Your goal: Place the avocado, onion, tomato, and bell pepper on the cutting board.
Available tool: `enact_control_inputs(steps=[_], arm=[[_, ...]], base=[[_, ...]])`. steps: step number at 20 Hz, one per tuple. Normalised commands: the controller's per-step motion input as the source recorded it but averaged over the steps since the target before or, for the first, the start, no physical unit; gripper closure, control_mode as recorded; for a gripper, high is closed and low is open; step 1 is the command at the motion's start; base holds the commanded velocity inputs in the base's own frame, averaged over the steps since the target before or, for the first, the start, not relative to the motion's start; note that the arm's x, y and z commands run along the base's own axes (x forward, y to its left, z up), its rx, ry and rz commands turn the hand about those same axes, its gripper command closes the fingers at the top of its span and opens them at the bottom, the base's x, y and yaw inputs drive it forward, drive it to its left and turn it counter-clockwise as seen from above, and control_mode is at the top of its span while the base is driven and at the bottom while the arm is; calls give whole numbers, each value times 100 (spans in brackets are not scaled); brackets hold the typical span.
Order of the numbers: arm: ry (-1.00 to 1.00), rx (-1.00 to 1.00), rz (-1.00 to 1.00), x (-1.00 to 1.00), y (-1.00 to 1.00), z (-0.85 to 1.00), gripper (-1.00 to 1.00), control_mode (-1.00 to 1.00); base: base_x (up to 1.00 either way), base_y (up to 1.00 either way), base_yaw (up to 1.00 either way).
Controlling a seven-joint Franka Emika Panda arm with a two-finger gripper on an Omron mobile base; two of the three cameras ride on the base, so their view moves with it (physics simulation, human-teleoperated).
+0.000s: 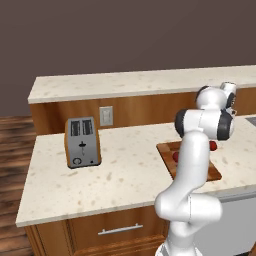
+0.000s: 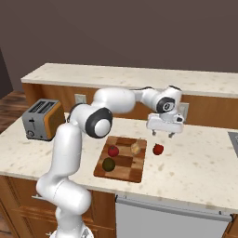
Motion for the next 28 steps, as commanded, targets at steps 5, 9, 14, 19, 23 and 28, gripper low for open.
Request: enact_control_inputs(steps=[5, 9, 14, 19, 23, 28], arm=[[3, 0, 0, -19, 0, -24, -100, -100], [3, 0, 0, -18, 9, -26, -100, -100], [3, 0, 0, -19, 23, -17, -100, -100], [4, 0, 0, -15, 17, -16, -100, -100], [3, 0, 0, -2, 6, -20, -100, -100], [0, 0, 0, 10, 0, -21, -100, -100]], base=[[0, 0, 0], [0, 0, 0], [0, 0, 0], [0, 0, 0], [0, 0, 0], [0, 0, 0]])
